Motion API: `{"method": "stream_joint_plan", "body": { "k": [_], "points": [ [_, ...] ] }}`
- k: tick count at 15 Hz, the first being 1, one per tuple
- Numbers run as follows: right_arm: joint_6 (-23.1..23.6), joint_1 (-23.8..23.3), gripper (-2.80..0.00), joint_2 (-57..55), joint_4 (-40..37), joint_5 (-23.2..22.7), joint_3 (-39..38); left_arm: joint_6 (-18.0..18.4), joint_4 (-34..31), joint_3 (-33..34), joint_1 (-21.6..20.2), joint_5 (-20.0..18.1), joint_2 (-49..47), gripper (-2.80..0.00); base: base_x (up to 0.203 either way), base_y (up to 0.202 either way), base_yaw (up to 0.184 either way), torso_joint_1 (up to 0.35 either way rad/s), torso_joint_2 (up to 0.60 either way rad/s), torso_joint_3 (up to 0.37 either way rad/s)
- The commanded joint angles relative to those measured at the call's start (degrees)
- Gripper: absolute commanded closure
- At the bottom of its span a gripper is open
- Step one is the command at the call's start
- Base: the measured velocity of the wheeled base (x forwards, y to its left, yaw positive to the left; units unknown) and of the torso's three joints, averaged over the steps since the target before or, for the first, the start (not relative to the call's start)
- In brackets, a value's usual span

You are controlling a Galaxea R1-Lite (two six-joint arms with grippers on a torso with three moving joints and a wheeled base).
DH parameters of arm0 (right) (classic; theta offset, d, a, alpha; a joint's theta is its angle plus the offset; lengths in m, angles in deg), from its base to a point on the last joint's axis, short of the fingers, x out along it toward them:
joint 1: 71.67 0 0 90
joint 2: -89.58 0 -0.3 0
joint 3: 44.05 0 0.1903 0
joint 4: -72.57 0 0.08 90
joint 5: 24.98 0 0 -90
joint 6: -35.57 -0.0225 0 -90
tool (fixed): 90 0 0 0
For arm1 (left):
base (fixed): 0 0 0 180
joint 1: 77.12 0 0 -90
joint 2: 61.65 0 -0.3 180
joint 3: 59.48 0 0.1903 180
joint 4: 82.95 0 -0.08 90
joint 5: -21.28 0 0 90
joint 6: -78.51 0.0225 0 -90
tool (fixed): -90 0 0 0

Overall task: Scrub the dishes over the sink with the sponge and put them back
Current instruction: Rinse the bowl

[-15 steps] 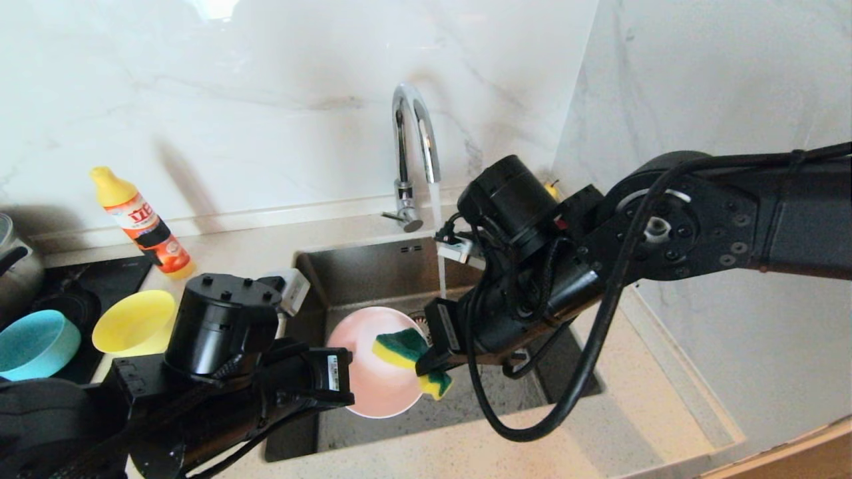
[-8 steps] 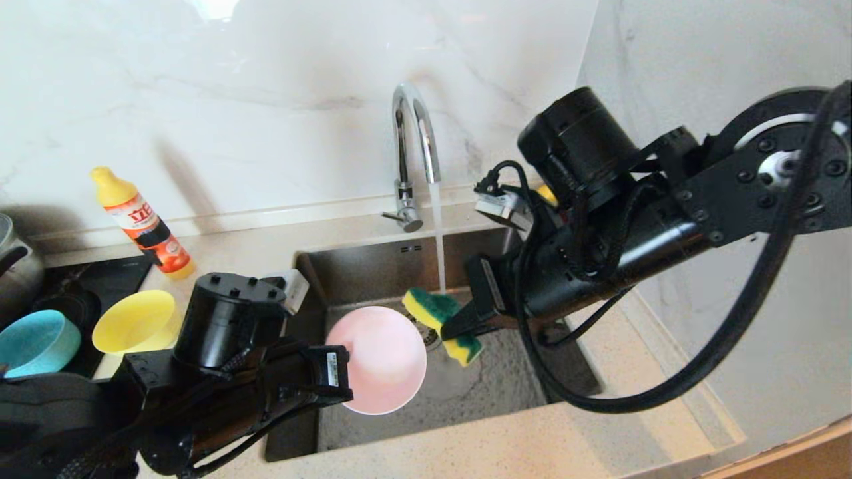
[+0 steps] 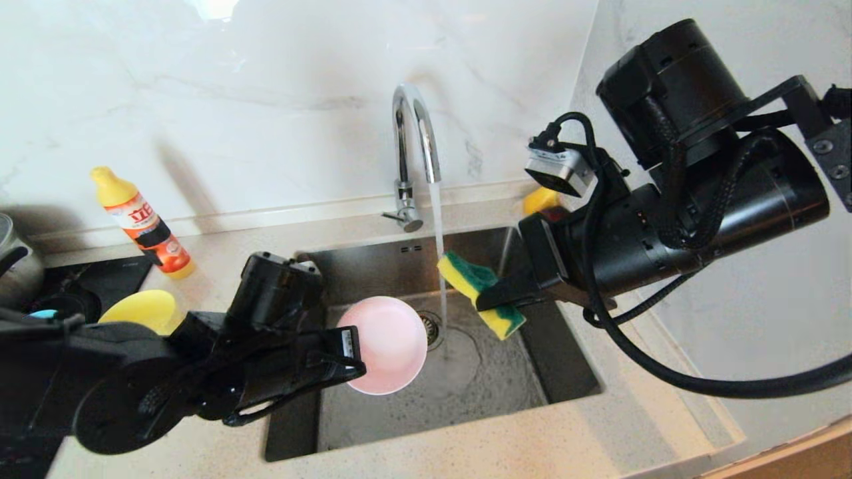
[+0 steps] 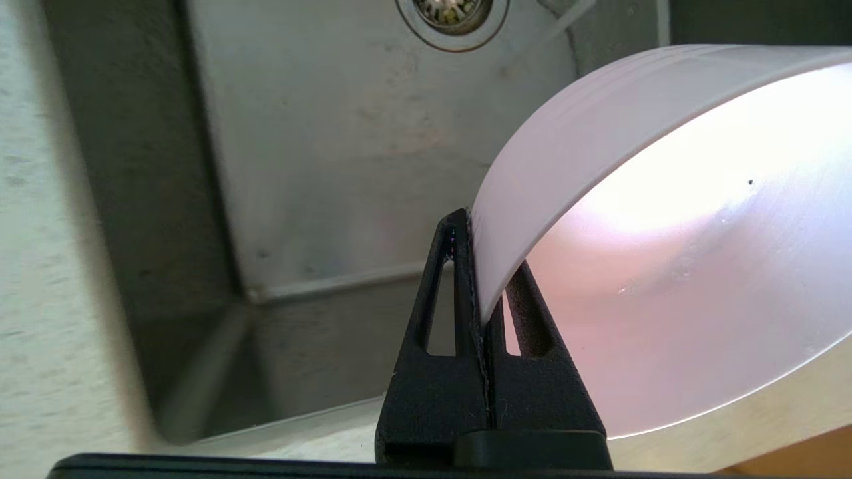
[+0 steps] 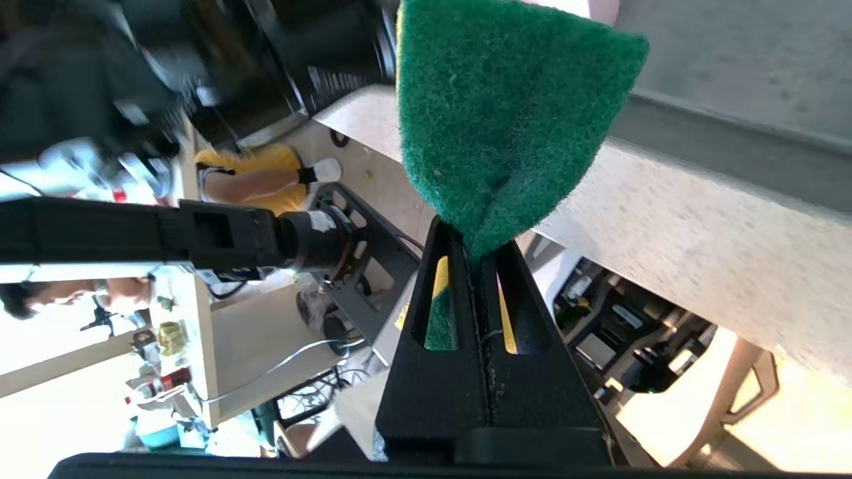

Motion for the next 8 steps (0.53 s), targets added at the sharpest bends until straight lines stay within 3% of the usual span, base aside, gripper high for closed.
{"method": "stream_joint_plan", "body": {
  "k": [1,5,8],
  "points": [
    [0.0,-0.2,0.0,2.2,0.2,-0.1,-2.4,-2.2,-5.1,-5.7,-0.1,-1.5,-3.3,0.0,0.0,0.0,0.0,0.0,0.0,0.0],
    [0.1,-2.1,0.0,4.4,0.2,-0.3,-3.2,-9.6,-21.1,-18.4,-0.4,-7.6,-8.3,0.0,0.0,0.0,0.0,0.0,0.0,0.0],
    [0.1,-3.2,0.0,5.2,-0.1,-0.4,-3.6,-13.6,-29.2,-28.4,-0.8,-9.0,-13.6,0.0,0.0,0.0,0.0,0.0,0.0,0.0]
  ]
}}
